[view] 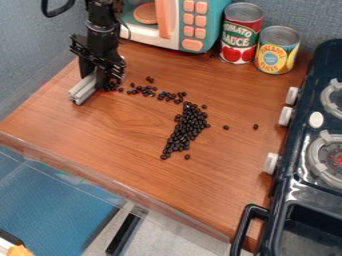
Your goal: Sweep into pile
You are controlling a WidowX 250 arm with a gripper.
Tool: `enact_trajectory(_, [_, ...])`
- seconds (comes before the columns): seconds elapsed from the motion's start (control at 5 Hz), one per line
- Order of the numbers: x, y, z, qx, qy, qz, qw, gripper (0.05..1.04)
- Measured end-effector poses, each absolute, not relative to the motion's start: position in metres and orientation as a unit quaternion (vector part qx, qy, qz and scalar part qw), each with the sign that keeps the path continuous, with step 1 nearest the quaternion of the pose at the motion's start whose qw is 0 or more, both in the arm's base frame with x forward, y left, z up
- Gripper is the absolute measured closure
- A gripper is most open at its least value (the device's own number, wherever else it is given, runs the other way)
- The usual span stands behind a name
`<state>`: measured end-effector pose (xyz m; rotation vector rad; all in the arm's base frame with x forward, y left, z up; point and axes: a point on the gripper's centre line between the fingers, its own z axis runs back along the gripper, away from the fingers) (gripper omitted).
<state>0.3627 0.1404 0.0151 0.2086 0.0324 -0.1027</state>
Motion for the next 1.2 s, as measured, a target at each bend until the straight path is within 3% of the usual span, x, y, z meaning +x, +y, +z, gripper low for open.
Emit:
enact_trajectory(0.4, [0.375, 0.108, 0.018, 0.085, 0.016, -0.060, 0.994, 0.708])
enact_trajectory(1.2, [0.381, 0.092, 0.013, 0.097, 0.005, -0.072, 0.993, 0.708])
